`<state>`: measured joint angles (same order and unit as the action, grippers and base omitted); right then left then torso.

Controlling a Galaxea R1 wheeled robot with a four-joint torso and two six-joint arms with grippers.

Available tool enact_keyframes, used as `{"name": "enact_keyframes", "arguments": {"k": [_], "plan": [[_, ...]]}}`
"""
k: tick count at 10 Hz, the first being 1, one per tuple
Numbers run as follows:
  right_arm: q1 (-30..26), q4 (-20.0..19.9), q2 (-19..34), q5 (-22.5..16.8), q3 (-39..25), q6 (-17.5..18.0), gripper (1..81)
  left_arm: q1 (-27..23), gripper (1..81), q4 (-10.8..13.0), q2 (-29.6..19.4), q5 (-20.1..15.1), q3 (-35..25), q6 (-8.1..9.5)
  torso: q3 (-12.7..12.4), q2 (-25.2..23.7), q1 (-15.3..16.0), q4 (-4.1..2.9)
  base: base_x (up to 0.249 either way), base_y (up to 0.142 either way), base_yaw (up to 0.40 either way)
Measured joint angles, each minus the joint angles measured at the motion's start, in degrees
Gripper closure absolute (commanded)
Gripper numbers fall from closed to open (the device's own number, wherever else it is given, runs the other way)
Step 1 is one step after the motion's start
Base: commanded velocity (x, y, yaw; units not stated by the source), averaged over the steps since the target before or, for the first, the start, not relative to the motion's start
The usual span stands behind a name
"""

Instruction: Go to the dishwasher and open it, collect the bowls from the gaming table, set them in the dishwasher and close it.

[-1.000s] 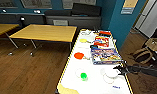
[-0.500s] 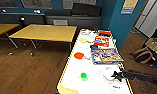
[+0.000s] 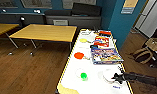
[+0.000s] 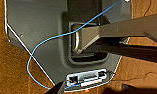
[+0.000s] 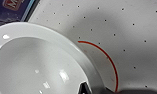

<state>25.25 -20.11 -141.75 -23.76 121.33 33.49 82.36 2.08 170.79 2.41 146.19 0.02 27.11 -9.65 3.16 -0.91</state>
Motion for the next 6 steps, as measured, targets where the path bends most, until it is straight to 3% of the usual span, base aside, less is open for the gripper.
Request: {"name": "enact_keyframes", "arguments": {"k": [2,6], "plan": [[-1.7,0.1,5.6,-1.3,-7.6,0.0,81.1,0.0,1.0,0.0,0.2,0.1,0.0,0.0,0.0,0.0,0.0,0.0,0.0,0.0,0.0],[-9.0,1.7,24.4,-4.5,-23.6,0.3,81.1,-0.1,1.0,0.1,0.1,1.9,-1.1,-0.02,0.0,0.0,0.0,0.0,0.0,0.0,0.0]]}}
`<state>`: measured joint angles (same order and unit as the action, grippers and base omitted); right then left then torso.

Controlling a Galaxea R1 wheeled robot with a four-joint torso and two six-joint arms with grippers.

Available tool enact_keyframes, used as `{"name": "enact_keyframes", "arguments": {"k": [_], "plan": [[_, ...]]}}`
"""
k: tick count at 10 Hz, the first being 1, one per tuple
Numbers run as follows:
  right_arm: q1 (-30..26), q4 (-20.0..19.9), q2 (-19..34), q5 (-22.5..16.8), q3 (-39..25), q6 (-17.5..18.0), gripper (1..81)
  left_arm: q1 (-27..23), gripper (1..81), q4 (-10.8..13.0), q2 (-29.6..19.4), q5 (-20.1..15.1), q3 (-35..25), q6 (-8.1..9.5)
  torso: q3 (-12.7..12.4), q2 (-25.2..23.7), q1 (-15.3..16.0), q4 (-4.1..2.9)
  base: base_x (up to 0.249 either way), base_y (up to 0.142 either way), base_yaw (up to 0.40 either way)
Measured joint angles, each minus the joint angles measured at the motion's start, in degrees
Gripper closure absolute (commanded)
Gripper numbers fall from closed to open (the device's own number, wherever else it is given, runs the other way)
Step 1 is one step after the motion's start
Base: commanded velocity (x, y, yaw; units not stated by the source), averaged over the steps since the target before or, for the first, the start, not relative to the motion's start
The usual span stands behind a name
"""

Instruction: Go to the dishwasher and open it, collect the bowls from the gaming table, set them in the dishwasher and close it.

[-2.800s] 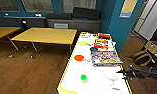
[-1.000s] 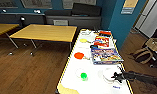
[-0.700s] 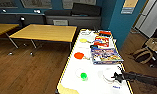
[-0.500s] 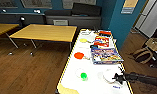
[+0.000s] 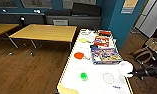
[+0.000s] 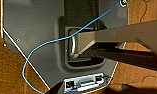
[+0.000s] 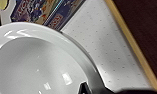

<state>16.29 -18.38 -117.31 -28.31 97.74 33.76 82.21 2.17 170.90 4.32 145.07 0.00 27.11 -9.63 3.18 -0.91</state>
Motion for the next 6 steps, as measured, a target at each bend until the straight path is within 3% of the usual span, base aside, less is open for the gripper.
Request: {"name": "enact_keyframes", "arguments": {"k": [1,2,3,6], "plan": [[-0.3,1.8,7.3,-2.0,-5.2,0.0,81.1,-0.1,1.0,0.0,-0.7,0.2,-1.6,0.0,0.0,0.0,0.0,0.0,0.0,0.0,0.0],[-0.3,2.8,10.0,-3.0,-7.7,0.0,81.1,-0.2,1.0,0.0,-1.6,0.3,-3.4,-0.02,0.0,0.0,0.0,0.0,0.0,0.0,0.0],[0.6,5.3,15.1,-4.4,-15.3,0.2,81.1,-0.2,1.0,0.0,-3.2,0.7,-6.1,0.0,0.0,0.0,0.0,0.0,0.0,0.0,0.0],[9.9,9.9,20.1,-2.7,-24.0,0.2,81.1,-0.9,1.0,0.0,-10.4,1.6,-17.8,0.0,0.0,0.0,0.0,0.0,0.0,0.0,0.0]]}}
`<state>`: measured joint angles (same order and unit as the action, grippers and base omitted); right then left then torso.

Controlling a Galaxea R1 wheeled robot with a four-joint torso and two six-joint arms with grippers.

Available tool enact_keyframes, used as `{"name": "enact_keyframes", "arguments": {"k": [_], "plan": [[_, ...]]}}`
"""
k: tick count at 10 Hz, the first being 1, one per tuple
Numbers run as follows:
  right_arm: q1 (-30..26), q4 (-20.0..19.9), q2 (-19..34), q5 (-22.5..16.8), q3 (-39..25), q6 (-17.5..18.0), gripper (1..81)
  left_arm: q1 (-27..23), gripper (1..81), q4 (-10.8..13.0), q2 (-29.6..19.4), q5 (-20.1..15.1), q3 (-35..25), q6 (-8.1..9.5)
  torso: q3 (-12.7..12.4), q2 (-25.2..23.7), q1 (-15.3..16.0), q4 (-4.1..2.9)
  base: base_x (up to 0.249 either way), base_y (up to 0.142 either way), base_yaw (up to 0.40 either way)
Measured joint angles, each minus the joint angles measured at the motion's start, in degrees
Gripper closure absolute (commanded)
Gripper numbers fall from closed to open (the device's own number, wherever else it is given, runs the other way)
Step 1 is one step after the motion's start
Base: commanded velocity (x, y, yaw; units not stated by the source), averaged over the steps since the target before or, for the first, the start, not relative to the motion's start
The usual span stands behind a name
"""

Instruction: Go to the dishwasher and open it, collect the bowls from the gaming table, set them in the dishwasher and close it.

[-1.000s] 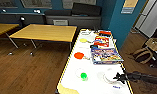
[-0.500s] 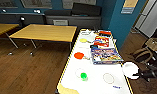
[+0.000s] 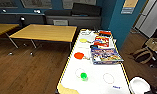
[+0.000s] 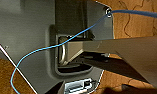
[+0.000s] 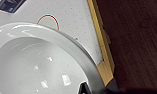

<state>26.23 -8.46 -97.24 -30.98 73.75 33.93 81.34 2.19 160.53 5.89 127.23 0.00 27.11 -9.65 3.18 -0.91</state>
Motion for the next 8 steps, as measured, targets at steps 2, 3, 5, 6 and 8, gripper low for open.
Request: {"name": "enact_keyframes", "arguments": {"k": [2,3,5,6,8], "plan": [[9.8,2.7,0.6,5.0,0.1,0.0,81.1,-1.3,1.0,0.0,-7.2,0.7,-8.5,0.0,0.0,0.0,0.0,0.0,0.0,0.0,0.0],[15.5,3.6,-0.2,8.4,0.4,0.0,81.1,-1.5,1.0,0.0,-11.2,1.4,-11.8,0.0,0.0,0.0,0.0,0.0,0.0,0.0,0.0],[25.9,5.4,-2.3,16.1,2.4,0.0,81.1,-1.5,1.0,0.0,-19.0,3.3,-18.6,0.0,0.0,0.0,0.0,0.0,0.0,0.0,0.0],[30.4,6.2,-3.8,19.8,3.9,-0.1,81.1,-1.6,1.0,0.0,-22.2,4.3,-22.3,0.02,0.0,0.0,0.0,0.0,0.0,0.0,0.0],[38.0,8.1,-8.7,26.9,6.2,-0.5,81.1,-2.4,1.0,-0.3,-28.4,5.4,-29.0,1.43,0.0,0.0,0.0,0.0,0.0,0.0,0.0]]}}
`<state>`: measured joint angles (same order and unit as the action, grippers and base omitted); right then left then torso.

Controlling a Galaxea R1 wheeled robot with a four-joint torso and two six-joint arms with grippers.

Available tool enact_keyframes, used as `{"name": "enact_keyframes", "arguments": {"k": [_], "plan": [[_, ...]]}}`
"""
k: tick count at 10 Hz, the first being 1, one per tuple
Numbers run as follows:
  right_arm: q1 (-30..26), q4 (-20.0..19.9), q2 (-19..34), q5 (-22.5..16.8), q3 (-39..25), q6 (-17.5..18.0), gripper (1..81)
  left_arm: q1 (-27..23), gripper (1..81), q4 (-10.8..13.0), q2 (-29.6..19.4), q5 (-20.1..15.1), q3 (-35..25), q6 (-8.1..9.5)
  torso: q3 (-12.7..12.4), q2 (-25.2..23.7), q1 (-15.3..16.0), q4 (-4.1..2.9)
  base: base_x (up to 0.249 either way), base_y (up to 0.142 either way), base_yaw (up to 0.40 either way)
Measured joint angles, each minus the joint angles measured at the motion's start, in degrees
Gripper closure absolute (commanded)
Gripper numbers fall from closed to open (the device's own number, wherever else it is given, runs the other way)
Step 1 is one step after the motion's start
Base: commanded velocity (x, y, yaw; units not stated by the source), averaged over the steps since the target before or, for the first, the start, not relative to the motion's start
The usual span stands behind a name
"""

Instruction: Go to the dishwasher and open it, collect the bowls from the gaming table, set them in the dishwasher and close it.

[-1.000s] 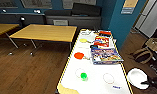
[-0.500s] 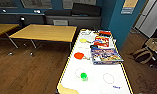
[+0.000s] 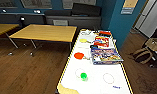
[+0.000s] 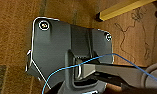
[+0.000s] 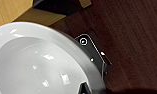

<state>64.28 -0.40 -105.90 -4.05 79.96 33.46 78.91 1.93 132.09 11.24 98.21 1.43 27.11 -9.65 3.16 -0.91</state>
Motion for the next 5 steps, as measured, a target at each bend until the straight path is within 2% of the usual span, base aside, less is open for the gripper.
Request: {"name": "enact_keyframes", "arguments": {"k": [2,5], "plan": [[5.2,2.3,-7.0,6.1,2.2,-0.5,81.1,-3.0,1.0,-0.3,-5.0,0.8,-6.9,2.04,0.0,0.0,0.0,0.0,0.0,0.0,0.0],[7.5,5.8,-15.5,9.8,6.9,-0.9,81.1,-8.7,1.0,-0.5,-12.5,0.8,-17.0,6.01,0.0,0.0,0.0,0.0,0.0,0.0,0.0]]}}
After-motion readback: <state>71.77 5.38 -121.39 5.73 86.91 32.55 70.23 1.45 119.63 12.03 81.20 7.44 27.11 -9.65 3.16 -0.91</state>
